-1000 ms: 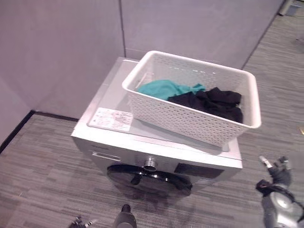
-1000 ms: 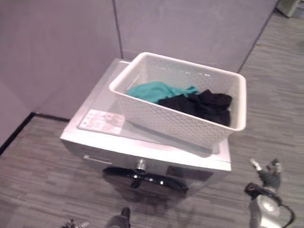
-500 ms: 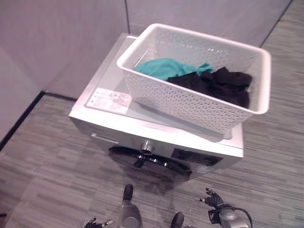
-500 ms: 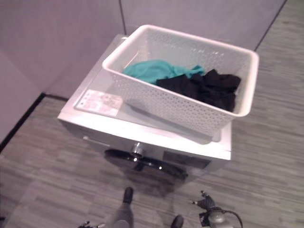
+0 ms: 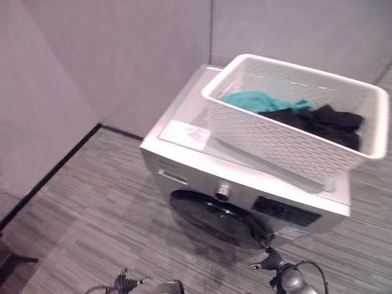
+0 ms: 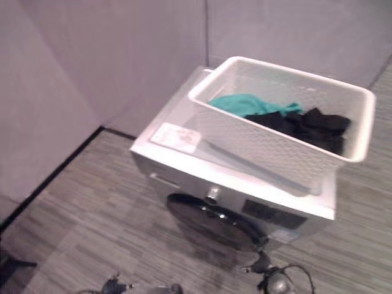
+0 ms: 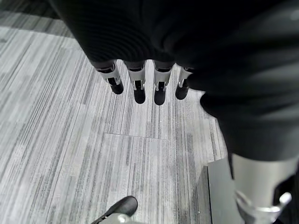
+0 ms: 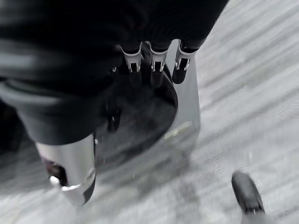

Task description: Grab the laundry basket,head to the washer,open it,put in the laundry and shut it.

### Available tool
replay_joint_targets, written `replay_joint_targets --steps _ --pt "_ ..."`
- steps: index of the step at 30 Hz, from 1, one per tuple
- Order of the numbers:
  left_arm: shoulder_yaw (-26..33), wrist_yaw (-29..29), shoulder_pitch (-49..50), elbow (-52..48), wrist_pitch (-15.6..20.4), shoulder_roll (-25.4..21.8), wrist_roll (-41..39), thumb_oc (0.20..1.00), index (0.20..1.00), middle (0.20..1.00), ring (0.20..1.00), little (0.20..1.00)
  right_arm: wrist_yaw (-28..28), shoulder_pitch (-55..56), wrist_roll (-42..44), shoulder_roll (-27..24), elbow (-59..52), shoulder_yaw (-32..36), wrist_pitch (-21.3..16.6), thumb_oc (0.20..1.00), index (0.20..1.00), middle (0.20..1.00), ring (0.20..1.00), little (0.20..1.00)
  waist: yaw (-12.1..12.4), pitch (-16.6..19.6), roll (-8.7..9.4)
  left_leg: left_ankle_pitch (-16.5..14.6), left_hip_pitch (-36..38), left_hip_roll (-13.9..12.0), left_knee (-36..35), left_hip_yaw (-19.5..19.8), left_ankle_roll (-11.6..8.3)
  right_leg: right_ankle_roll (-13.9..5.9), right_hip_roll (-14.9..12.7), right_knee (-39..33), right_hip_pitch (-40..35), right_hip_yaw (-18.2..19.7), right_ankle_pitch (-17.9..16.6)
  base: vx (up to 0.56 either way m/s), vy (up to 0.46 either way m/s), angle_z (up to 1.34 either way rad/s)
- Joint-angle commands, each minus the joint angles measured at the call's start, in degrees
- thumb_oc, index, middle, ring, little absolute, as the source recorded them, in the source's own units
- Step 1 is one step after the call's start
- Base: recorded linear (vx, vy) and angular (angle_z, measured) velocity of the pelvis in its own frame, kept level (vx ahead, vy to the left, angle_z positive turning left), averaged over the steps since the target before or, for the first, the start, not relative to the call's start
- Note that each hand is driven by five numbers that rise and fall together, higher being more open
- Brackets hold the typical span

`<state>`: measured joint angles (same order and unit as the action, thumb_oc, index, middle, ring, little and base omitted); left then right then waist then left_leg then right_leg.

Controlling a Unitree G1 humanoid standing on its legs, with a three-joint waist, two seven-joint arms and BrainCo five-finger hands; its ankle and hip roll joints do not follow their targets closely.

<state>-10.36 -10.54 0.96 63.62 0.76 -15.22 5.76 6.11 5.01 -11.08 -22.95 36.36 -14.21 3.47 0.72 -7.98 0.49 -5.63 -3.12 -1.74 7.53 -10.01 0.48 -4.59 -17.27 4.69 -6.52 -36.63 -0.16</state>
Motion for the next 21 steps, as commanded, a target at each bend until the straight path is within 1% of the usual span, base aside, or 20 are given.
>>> replay_joint_targets --steps 1,2,7,9,10,13,15,16,18,19,20,21 --pt "-1.5 0.5 2.0 1.2 0.2 0.4 2.9 1.0 1.0 1.0 1.0 1.0 1.5 -4.8 -1.7 -2.7 -0.7 0.6 -1.4 1.0 1.0 1.0 1.0 1.0 2.6 -0.4 -0.9 -3.1 9.2 -5.3 -6.3 0.1 -2.64 -4.42 -1.4 -7.8 8.0 3.4 -5.5 -0.08 0.154 0.22" --pt "-1.0 0.7 2.3 1.5 0.2 0.5 2.8 1.0 1.0 1.0 1.0 1.0 1.8 -5.0 -2.0 -2.9 -1.2 1.2 -1.2 1.0 1.0 1.0 1.0 1.0 2.8 -0.4 -0.6 -3.2 9.5 -4.3 -6.7 0.2 -2.03 -4.91 -2.3 -7.5 8.0 3.3 -6.0 -0.08 0.15 0.06" --pt "0.3 1.4 3.3 3.3 -0.4 0.3 3.8 1.0 1.0 1.0 1.0 1.0 2.4 -5.9 -2.8 -2.8 -2.2 3.1 -0.2 1.0 1.0 1.0 1.0 1.0 3.4 0.2 0.22 -4.1 11.3 -1.2 -8.2 -0.1 -0.33 -6.94 -6.0 -6.3 7.5 1.7 -8.6 -0.05 0.118 0.16" --pt "0.6 1.4 3.6 3.3 -0.5 0.3 3.6 1.0 1.0 1.0 1.0 1.0 2.3 -5.9 -3.2 -2.8 -2.4 3.2 0.1 1.0 1.0 1.0 1.0 1.0 3.4 0.3 0.42 -4.4 11.5 -0.5 -8.1 -0.2 0.15 -7.36 -6.6 -6.4 7.4 1.4 -9.3 -0.04 0.097 0.01" --pt "1.0 1.7 3.8 3.2 -0.8 0.5 3.5 1.0 1.0 1.0 1.0 1.0 1.8 -6.0 -4.1 -2.6 -3.3 3.0 0.6 1.0 1.0 1.0 1.0 1.0 3.4 0.5 0.61 -4.7 12.2 0.6 -8.1 -0.5 0.89 -8.02 -8.2 -6.1 7.4 1.0 -10.2 -0.06 0.127 0.0" --pt "0.3 2.5 3.9 2.7 -0.7 0.9 3.9 1.0 1.0 1.0 1.0 1.0 1.5 -6.2 -3.1 -1.3 -3.1 3.0 0.6 1.0 1.0 1.0 1.0 1.0 3.4 0.7 1.16 -5.3 13.1 2.2 -8.5 -1.1 1.93 -8.69 -9.8 -5.1 7.8 0.4 -10.7 -0.04 0.139 -0.14" --pt "-0.4 3.0 4.4 1.0 -0.6 1.1 3.8 1.0 1.0 1.0 1.0 1.0 1.2 -6.4 -3.2 -1.1 -4.5 2.9 0.5 1.0 1.0 1.0 1.0 1.0 3.0 0.0 0.63 -5.3 13.5 2.4 -8.3 -1.5 2.55 -8.88 -9.9 -2.9 9.0 0.9 -10.8 -0.03 0.1 -0.22" --pt "-0.5 2.9 4.6 0.5 -0.4 1.1 3.5 1.0 1.0 1.0 1.0 1.0 1.3 -6.6 -3.0 -1.1 -4.5 2.9 0.4 1.0 1.0 1.0 1.0 1.0 2.9 -0.5 0.22 -5.2 13.6 2.3 -8.4 -1.8 2.72 -9.13 -10.2 -1.4 9.7 1.0 -11.4 -0.08 0.075 -0.12" --pt "-1.1 2.8 4.5 -0.3 -0.4 1.0 3.2 1.0 1.0 1.0 1.0 1.0 1.5 -7.4 -2.6 -0.8 -4.9 2.5 0.3 1.0 1.0 1.0 1.0 1.0 3.2 -1.5 -0.82 -4.4 13.6 1.9 -8.8 -2.0 2.98 -9.35 -10.8 1.6 10.2 0.7 -11.1 -0.09 0.035 -0.15" --pt "-1.4 2.6 4.2 -0.4 -0.5 0.7 3.2 1.0 1.0 1.0 1.0 1.0 1.7 -7.7 -2.2 -0.3 -4.6 2.2 0.2 1.0 1.0 1.0 1.0 1.0 3.1 -1.7 -1.14 -3.8 13.1 1.8 -8.9 -1.5 2.95 -9.23 -10.5 3.5 10.0 1.8 -10.3 -0.08 -0.005 -0.25" --pt "-2.0 2.4 4.0 -0.8 -0.5 0.5 3.2 1.0 1.0 1.0 1.0 1.0 1.9 -7.8 -1.8 0.1 -4.5 1.8 0.0 1.0 1.0 1.0 1.0 1.0 2.7 -1.9 -1.21 -3.0 12.4 1.8 -8.9 -0.7 2.95 -8.88 -9.5 5.8 9.8 4.3 -8.5 -0.07 -0.038 -0.07" --pt "-2.4 2.4 3.8 -1.2 -0.5 0.2 3.1 1.0 1.0 1.0 1.0 1.0 1.9 -7.8 -1.4 0.4 -4.7 1.3 -0.3 1.0 1.0 1.0 1.0 1.0 2.7 -1.6 -1.05 -2.3 11.4 1.8 -9.1 0.0 2.87 -7.75 -7.6 6.8 8.9 6.9 -4.3 -0.06 -0.084 0.07"
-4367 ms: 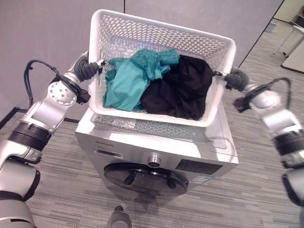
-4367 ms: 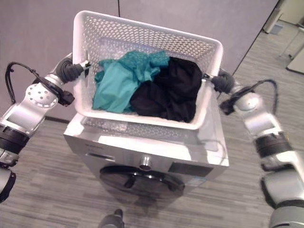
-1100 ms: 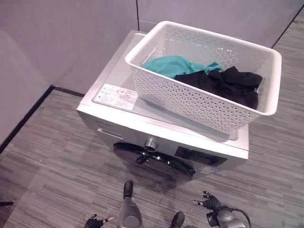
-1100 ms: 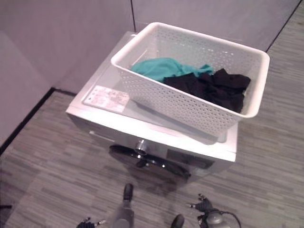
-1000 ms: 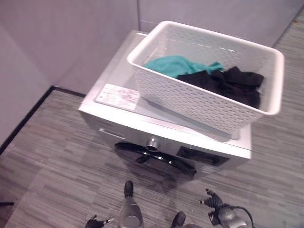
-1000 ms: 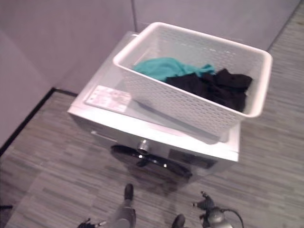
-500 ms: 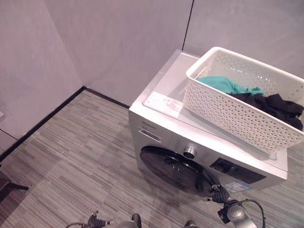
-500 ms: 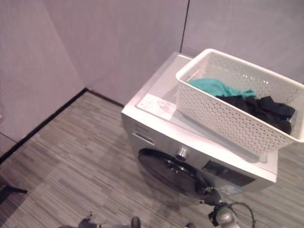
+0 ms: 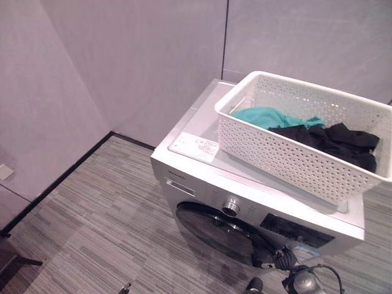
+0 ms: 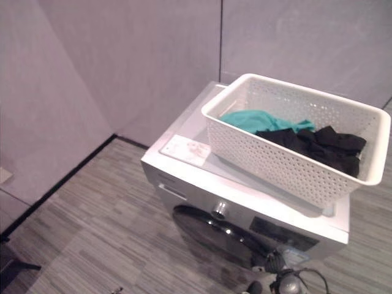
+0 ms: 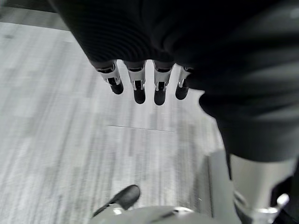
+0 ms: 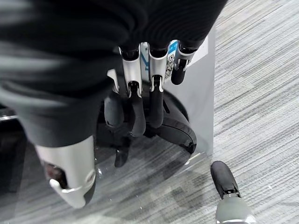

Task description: Grab the laundry basket,head to the washer,open it,put in the laundry and shut it.

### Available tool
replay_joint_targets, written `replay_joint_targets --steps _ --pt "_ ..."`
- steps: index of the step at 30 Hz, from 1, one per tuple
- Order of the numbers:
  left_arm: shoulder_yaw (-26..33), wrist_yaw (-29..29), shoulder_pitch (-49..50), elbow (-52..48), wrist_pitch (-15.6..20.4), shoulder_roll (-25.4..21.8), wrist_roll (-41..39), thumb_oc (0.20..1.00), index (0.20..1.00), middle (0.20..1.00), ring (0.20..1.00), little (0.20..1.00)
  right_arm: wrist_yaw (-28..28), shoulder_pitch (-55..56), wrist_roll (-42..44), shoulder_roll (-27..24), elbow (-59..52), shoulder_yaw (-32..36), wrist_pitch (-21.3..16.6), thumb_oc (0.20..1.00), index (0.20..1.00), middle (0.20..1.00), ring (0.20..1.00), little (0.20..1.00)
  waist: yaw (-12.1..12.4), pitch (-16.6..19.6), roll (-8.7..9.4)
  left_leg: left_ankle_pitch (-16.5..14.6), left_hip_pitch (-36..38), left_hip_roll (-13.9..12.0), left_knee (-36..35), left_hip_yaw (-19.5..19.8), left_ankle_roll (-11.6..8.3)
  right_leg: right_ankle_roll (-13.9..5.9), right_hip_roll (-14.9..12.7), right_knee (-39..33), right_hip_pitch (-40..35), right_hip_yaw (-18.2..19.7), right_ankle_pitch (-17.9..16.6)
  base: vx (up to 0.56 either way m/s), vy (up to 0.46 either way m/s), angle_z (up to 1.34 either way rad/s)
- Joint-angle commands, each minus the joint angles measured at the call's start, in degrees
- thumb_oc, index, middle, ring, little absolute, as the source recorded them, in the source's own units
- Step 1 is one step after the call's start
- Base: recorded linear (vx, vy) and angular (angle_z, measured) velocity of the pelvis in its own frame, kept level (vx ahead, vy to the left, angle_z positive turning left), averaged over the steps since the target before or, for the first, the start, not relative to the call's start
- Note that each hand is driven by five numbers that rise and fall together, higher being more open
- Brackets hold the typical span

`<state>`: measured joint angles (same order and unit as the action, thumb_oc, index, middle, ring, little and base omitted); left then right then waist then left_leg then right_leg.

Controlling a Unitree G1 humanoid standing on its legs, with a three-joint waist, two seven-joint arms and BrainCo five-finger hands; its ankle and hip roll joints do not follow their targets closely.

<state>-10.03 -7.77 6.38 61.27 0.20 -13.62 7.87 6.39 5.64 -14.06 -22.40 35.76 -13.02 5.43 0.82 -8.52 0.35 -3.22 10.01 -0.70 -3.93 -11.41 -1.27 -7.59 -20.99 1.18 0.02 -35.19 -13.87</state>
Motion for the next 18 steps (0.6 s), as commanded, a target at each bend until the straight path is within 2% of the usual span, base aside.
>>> replay_joint_targets --steps 1,3,5,6,7,9,14,18 --pt "-3.0 -0.3 -1.4 0.4 0.3 -1.6 0.7 1.0 1.0 1.0 1.0 1.0 1.6 -8.4 1.8 0.1 -4.0 -0.5 -2.5 1.0 1.0 1.0 1.0 1.0 3.1 -0.7 -0.58 -4.3 -2.6 0.8 2.3 1.8 4.29 -3.75 -2.4 10.4 1.3 7.1 12.0 -0.05 -0.108 0.21" --pt "-3.1 -0.4 -0.3 -0.7 0.7 -1.3 -0.6 1.0 1.0 1.0 1.0 1.0 1.6 -9.8 2.1 0.8 -3.8 -2.4 -2.8 1.0 1.0 1.0 1.0 1.0 4.7 -0.4 -0.23 -3.3 -3.5 0.8 1.7 2.2 3.91 -3.11 -1.5 9.1 -0.3 8.7 13.2 -0.02 -0.103 0.19" --pt "-2.7 -0.7 -0.1 -0.2 1.2 -0.6 -2.2 1.0 1.0 1.0 1.0 1.0 1.5 -11.2 2.5 1.6 -2.9 -4.5 -3.4 1.0 1.0 1.0 1.0 1.0 6.3 0.4 0.09 -2.9 -4.8 0.7 2.1 1.9 3.32 -3.44 -1.2 5.1 -2.3 7.1 12.0 0.03 -0.099 0.04" --pt "-2.7 -0.7 -0.1 -0.1 1.2 -0.6 -2.2 1.0 1.0 1.0 1.0 1.0 1.5 -11.3 2.5 1.7 -2.8 -4.6 -3.5 1.0 1.0 1.0 1.0 1.0 6.2 0.4 0.07 -3.0 -4.8 0.6 2.2 2.0 3.29 -3.42 -1.0 4.7 -2.4 6.9 11.8 -0.01 -0.174 -0.12" --pt "-2.5 -1.4 0.1 -0.5 1.1 -0.4 -2.9 1.0 1.0 1.0 1.0 1.0 1.2 -12.4 1.9 2.3 -2.3 -7.1 -4.0 1.0 1.0 1.0 1.0 1.0 7.4 0.5 0.2 -2.3 -7.0 -0.6 3.0 2.8 2.15 -3.04 0.1 1.6 -3.8 6.2 12.1 -0.01 -0.158 -0.09" --pt "-2.9 -1.0 0.7 -1.9 1.7 -0.4 -2.6 1.0 1.0 1.0 1.0 1.0 1.3 -13.2 1.1 2.5 -1.5 -8.9 -4.3 1.0 1.0 1.0 1.0 1.0 8.2 0.6 0.09 -1.6 -8.4 -1.1 3.0 3.8 1.47 -2.64 0.7 0.2 -4.7 4.8 12.6 -0.02 -0.147 0.1" --pt "-4.8 -2.1 -0.4 -1.3 2.2 -0.5 -2.4 1.0 1.0 1.0 1.0 1.0 2.6 -18.8 1.1 3.1 1.2 -13.1 -5.2 1.0 1.0 1.0 1.0 1.0 9.9 -1.1 -1.03 0.6 -14.3 -2.2 3.7 7.4 -0.36 -1.96 1.8 -3.0 -5.1 0.1 12.7 -0.08 -0.084 0.55" --pt "-5.5 -3.2 -1.9 -0.9 2.8 -0.6 -3.0 1.0 1.0 1.0 1.0 1.0 3.5 -25.1 0.0 4.4 4.3 -16.9 -5.3 1.0 1.0 1.0 1.0 1.0 11.2 -2.7 -2.09 2.0 -17.5 -2.0 3.7 8.9 -0.78 -1.76 2.0 -3.9 -3.5 -0.6 12.3 -0.08 -0.032 0.36"
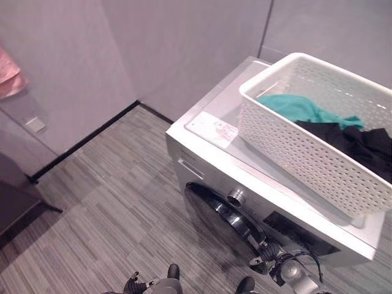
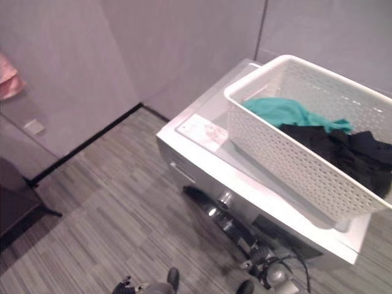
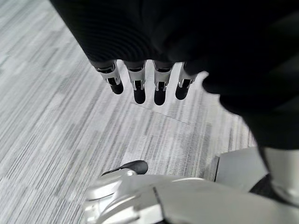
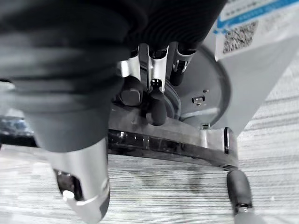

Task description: Grab the laundry basket,head to the washer,open it,put in the laundry and shut it.

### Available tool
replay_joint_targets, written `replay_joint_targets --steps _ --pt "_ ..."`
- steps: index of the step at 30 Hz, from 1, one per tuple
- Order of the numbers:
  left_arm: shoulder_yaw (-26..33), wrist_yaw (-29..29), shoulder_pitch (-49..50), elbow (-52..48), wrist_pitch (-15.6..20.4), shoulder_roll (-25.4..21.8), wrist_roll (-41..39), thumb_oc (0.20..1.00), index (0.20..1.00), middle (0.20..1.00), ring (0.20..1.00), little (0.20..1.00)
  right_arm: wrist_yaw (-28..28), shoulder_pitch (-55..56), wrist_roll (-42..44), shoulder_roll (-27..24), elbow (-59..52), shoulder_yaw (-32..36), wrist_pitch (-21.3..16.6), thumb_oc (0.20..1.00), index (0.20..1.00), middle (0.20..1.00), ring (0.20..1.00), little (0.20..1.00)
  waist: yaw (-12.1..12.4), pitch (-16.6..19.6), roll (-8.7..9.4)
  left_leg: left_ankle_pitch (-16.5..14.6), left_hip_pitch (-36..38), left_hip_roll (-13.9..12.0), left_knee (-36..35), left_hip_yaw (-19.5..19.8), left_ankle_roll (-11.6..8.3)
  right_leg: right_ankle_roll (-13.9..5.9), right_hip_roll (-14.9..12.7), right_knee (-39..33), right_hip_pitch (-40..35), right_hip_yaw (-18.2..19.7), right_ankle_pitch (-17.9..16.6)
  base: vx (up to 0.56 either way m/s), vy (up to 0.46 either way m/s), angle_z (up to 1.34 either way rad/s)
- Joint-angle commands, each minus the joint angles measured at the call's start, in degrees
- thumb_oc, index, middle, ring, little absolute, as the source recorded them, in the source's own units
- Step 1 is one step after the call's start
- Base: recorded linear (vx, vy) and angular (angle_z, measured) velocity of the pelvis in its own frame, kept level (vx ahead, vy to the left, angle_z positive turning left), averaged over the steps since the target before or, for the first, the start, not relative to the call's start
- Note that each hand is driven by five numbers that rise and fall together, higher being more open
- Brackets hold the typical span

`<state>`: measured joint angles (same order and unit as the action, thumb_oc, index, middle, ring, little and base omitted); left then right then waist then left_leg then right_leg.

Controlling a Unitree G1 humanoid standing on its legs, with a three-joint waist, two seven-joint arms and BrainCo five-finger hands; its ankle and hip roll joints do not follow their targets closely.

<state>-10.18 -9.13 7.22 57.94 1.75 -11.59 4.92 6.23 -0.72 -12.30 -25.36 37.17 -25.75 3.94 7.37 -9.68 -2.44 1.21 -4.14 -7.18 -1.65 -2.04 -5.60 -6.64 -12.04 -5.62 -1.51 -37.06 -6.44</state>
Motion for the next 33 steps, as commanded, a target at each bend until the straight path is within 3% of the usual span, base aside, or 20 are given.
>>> replay_joint_targets --steps 1,8,10,14,15,17,18,22,29,33 --pt "-5.4 -2.3 -3.2 2.3 1.3 -2.8 -0.4 1.0 1.0 1.0 1.0 1.0 3.8 -20.2 -1.4 8.3 3.3 -5.0 -3.8 1.0 1.0 1.0 1.0 1.0 5.1 -2.1 0.46 -2.0 -4.1 4.5 1.3 -0.3 3.47 -2.58 -6.9 2.8 -1.3 1.3 4.8 -0.06 -0.017 -0.03" --pt "-7.6 -4.4 -6.9 2.7 1.1 -2.6 -1.0 1.0 1.0 1.0 1.0 1.0 3.1 -24.5 3.7 17.4 7.1 -11.8 -4.6 1.0 1.0 1.0 1.0 1.0 6.4 -4.1 -0.25 -0.5 -5.9 3.3 1.4 0.5 2.5 -1.26 -6.0 3.8 0.1 0.6 6.0 -0.03 -0.045 -0.04" --pt "-9.5 -4.7 -7.5 0.0 1.2 -3.2 -1.3 1.0 1.0 1.0 1.0 1.0 1.6 -25.8 5.1 21.4 8.8 -16.8 -5.1 1.0 1.0 1.0 1.0 1.0 7.2 -4.5 -0.26 0.3 -6.2 1.8 1.6 1.0 1.5 -0.39 -4.3 3.2 -0.2 0.9 6.9 -0.05 -0.174 0.02" --pt "-11.2 -5.4 -7.5 -3.1 1.5 -3.8 -2.2 1.0 1.0 1.0 1.0 1.0 0.8 -27.6 7.9 24.9 10.6 -21.0 -5.5 1.0 1.0 1.0 1.0 1.0 8.0 -4.9 -0.15 1.4 -6.2 -0.7 1.6 1.0 0.07 0.87 -1.0 1.0 -0.8 2.3 7.8 -0.09 -0.173 0.1" --pt "-11.7 -5.3 -7.2 -5.5 1.8 -3.6 -4.4 1.0 1.0 1.0 1.0 1.0 0.4 -29.2 10.1 27.0 11.9 -23.1 -5.7 1.0 1.0 1.0 1.0 1.0 8.8 -5.3 -0.27 2.4 -6.3 -2.5 1.6 0.8 -0.69 1.33 0.7 0.6 -0.5 3.4 9.0 -0.13 -0.194 0.09" --pt "-11.7 -5.3 -6.9 -7.0 1.9 -3.7 -5.5 1.0 1.0 1.0 1.0 1.0 0.4 -29.8 10.9 28.1 12.7 -23.9 -5.8 1.0 1.0 1.0 1.0 1.0 9.5 -5.3 -0.44 3.0 -6.0 -3.7 1.1 0.4 -1.34 1.73 1.8 0.6 -0.3 3.9 9.8 -0.12 -0.196 -0.23" --pt "-12.1 -5.1 -6.2 -9.1 2.1 -3.6 -7.5 1.0 1.0 1.0 1.0 1.0 -0.2 -30.8 12.8 29.7 13.8 -25.2 -5.8 1.0 1.0 1.0 1.0 1.0 10.6 -5.6 -0.83 4.0 -5.8 -5.9 1.0 0.1 -2.37 2.54 3.7 0.6 -0.5 4.2 11.3 -0.08 -0.137 -0.39" --pt "-13.8 -3.2 -5.1 -12.8 1.8 -3.4 -11.5 1.0 1.0 1.0 1.0 1.0 -0.6 -32.1 17.0 32.6 17.4 -26.5 -5.2 1.0 1.0 1.0 1.0 1.0 12.1 -5.6 -1.98 6.3 -5.1 -8.3 -0.6 0.3 -3.74 3.92 6.5 0.6 -0.8 4.3 13.0 -0.09 -0.17 -0.11" --pt "-15.6 -1.2 -3.5 -17.7 2.1 -5.0 -11.2 1.0 1.0 1.0 1.0 1.0 -0.8 -31.7 19.0 33.4 19.3 -26.5 -5.6 1.0 1.0 1.0 1.0 1.0 12.4 -4.3 -2.81 7.6 -4.0 -9.2 -2.7 -0.5 -4.18 4.08 7.3 0.6 -0.8 4.4 13.4 0.0 -0.019 0.47" --pt "-13.4 3.4 -1.1 -28.1 3.9 -9.7 -14.6 1.0 1.0 1.0 1.0 1.0 -1.3 -29.3 18.2 29.7 19.5 -24.0 -5.8 1.0 1.0 1.0 1.0 1.0 11.2 -3.4 -2.88 6.7 -2.9 -9.0 -2.8 -1.5 -3.78 3.53 6.9 0.6 -1.5 4.1 12.6 0.04 0.027 0.07"
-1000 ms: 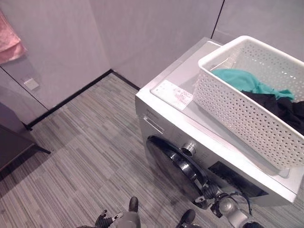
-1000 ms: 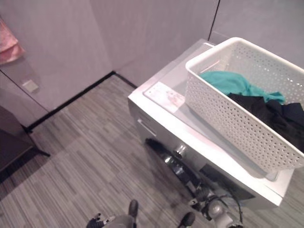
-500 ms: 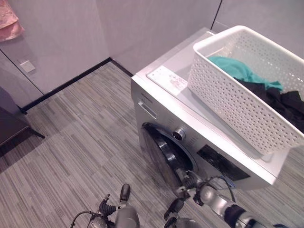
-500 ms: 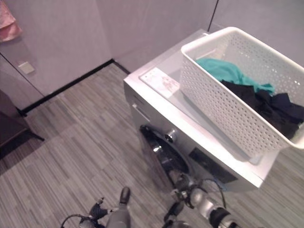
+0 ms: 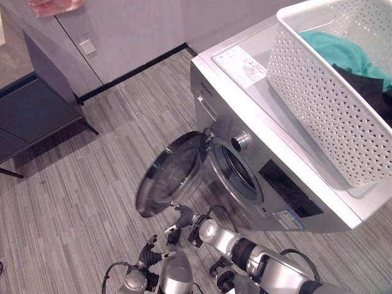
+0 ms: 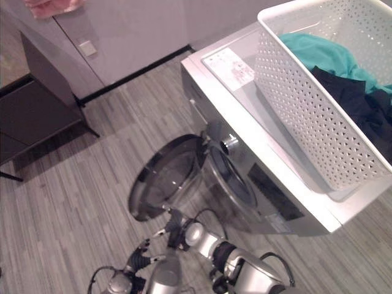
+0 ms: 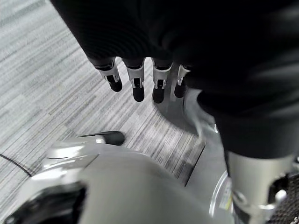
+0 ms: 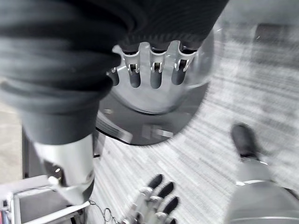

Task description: Grab the laundry basket,head to the washer,open it,put in the laundry and shut it.

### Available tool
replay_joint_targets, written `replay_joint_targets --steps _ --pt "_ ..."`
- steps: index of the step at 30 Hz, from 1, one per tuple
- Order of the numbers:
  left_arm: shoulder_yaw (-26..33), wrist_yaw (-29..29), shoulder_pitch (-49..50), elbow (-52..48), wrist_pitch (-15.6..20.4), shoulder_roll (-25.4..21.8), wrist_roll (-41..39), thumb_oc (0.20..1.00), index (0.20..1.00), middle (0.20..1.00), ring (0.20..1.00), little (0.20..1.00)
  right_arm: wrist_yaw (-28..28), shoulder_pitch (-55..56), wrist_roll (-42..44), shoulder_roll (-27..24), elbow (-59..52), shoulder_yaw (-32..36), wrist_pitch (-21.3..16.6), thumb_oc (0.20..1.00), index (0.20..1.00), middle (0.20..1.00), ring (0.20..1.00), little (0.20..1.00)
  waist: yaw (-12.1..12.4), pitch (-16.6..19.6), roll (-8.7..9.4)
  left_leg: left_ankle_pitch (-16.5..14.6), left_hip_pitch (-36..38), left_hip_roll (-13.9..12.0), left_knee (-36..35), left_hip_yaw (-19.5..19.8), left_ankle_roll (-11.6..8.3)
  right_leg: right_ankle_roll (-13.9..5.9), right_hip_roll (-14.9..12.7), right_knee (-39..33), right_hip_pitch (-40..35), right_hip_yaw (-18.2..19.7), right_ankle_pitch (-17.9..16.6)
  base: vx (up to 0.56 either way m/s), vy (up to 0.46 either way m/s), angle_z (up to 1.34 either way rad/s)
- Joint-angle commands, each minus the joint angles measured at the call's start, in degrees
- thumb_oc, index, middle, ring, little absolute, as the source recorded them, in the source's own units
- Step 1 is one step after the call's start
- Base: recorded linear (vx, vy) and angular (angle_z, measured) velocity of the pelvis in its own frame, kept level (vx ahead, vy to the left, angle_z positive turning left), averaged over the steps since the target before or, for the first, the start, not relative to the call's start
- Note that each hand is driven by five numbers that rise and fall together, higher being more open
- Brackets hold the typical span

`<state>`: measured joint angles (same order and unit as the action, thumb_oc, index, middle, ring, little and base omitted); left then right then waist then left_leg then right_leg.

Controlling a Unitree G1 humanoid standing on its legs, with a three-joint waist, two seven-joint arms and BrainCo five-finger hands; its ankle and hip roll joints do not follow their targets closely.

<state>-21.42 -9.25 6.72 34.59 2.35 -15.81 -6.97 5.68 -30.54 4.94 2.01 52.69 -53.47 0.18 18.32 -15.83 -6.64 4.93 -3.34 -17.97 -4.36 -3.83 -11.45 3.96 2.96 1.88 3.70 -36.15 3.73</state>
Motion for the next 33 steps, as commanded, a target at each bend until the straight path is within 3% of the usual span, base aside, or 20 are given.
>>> replay_joint_targets --steps 1,4,9,10,15,18,21,24,27,29,32,33 --pt "-2.2 3.7 -0.5 -5.0 3.2 -5.7 -2.8 1.0 1.0 1.0 1.0 1.0 -0.8 0.6 1.0 2.3 3.9 3.7 -2.1 1.0 1.0 1.0 1.0 1.0 0.3 2.8 1.35 2.9 -3.7 1.8 -0.1 0.2 2.09 -7.1 -8.1 -6.9 -6.7 3.2 2.4 0.09 0.081 0.09" --pt "0.3 9.6 2.6 -12.1 3.3 -11.3 -5.1 1.0 1.0 1.0 1.0 1.0 -3.3 3.9 -2.2 -2.2 2.8 6.3 -1.8 1.0 1.0 1.0 1.0 1.0 -1.2 3.9 1.61 1.3 -1.7 2.5 -0.3 -1.4 2.92 -8.1 -9.3 -6.9 -7.4 3.7 1.3 0.1 0.098 -0.15" --pt "-2.2 14.6 0.3 -12.9 2.7 -16.1 0.9 1.0 1.0 1.0 1.0 1.0 -5.5 7.0 -5.9 -6.1 1.3 8.7 -1.4 1.0 1.0 1.0 1.0 1.0 -4.1 4.5 2.35 -0.2 -0.2 3.4 -0.2 -3.1 3.49 -9.03 -10.7 -6.9 -8.0 4.5 0.3 0.08 0.113 -0.2" --pt "-5.3 18.3 -2.8 -9.7 2.6 -18.2 3.5 1.0 1.0 1.0 1.0 1.0 -6.7 8.5 -9.3 -9.0 -0.2 9.1 -1.6 1.0 1.0 1.0 1.0 1.0 -6.5 4.5 3.07 -1.1 0.6 4.2 -0.3 -4.2 3.9 -9.69 -11.5 -6.9 -8.0 5.2 -0.4 0.1 0.196 -0.07" --pt "-12.9 24.7 -12.8 -0.7 1.4 -20.1 5.8 1.0 1.0 1.0 1.0 1.0 -7.7 13.0 -13.3 -15.7 -3.3 12.6 -1.3 1.0 1.0 1.0 1.0 1.0 -11.2 4.2 5.69 -2.8 0.9 6.1 -0.6 -6.6 5.13 -11.05 -13.3 -6.9 -6.7 7.0 -2.2 0.05 0.149 -0.28" --pt "-16.6 28.2 -19.6 6.8 0.7 -22.0 4.2 1.0 1.0 1.0 1.0 1.0 -7.5 15.9 -13.6 -20.5 -6.3 16.0 -1.0 1.0 1.0 1.0 1.0 1.0 -14.4 3.2 8.21 -3.2 -0.2 7.1 -0.6 -7.7 5.87 -11.79 -14.2 -6.9 -4.6 7.8 -3.6 -0.01 0.11 -0.2" --pt "-16.9 28.1 -23.4 11.6 0.2 -22.0 7.8 1.0 1.0 1.0 1.0 1.0 -7.1 16.5 -14.5 -23.1 -8.2 17.7 -0.7 1.0 1.0 1.0 1.0 1.0 -15.4 2.5 9.64 -3.4 -1.0 7.8 -0.6 -8.2 6.52 -12.29 -14.8 -6.9 -3.0 8.6 -4.6 -0.04 0.07 -0.2" --pt "-16.1 25.3 -31.0 23.5 -0.8 -23.1 19.9 1.0 1.0 1.0 1.0 1.0 -7.5 18.2 -17.8 -27.3 -10.4 19.6 0.2 1.0 1.0 1.0 1.0 1.0 -16.4 0.6 12.6 -3.9 -1.6 8.7 -0.6 -9.5 7.38 -12.98 -15.8 -6.9 -0.9 9.8 -6.4 -0.05 0.07 -0.21" --pt "-15.6 25.0 -34.1 28.0 -1.0 -24.2 24.0 1.0 1.0 1.0 1.0 1.0 -8.0 19.2 -19.8 -29.2 -11.5 20.0 0.7 1.0 1.0 1.0 1.0 1.0 -16.8 -0.6 14.16 -4.3 -1.1 9.2 -0.4 -10.5 7.81 -13.32 -16.4 -6.7 -0.5 10.4 -7.3 -0.01 0.065 -0.23" --pt "-13.8 24.0 -36.3 31.1 -1.2 -27.5 27.7 1.0 1.0 1.0 1.0 1.0 -8.2 21.8 -21.8 -31.1 -12.3 21.7 1.2 1.0 1.0 1.0 1.0 1.0 -17.2 -1.8 15.9 -5.1 -0.2 10.2 -0.3 -11.5 8.43 -13.91 -17.4 -6.4 -0.1 10.9 -8.6 0.01 0.113 -0.08" --pt "-12.4 20.7 -39.0 32.2 -1.0 -29.9 29.0 1.0 1.0 1.0 1.0 1.0 -7.6 23.7 -21.8 -31.1 -11.5 23.9 1.1 1.0 1.0 1.0 1.0 1.0 -16.8 -2.9 16.84 -5.3 -0.1 11.0 -0.2 -11.7 8.92 -14.35 -18.4 -5.9 0.1 10.7 -9.3 -0.02 0.059 -0.08" --pt "-10.2 14.4 -44.1 33.1 -1.6 -32.4 30.6 1.0 1.0 1.0 1.0 1.0 -6.2 26.1 -21.6 -30.7 -11.1 25.5 0.8 1.0 1.0 1.0 1.0 1.0 -16.5 -3.8 17.76 -5.1 -1.1 11.8 -0.3 -11.2 9.15 -14.69 -19.4 -5.3 0.7 9.9 -9.8 -0.04 0.024 0.02"
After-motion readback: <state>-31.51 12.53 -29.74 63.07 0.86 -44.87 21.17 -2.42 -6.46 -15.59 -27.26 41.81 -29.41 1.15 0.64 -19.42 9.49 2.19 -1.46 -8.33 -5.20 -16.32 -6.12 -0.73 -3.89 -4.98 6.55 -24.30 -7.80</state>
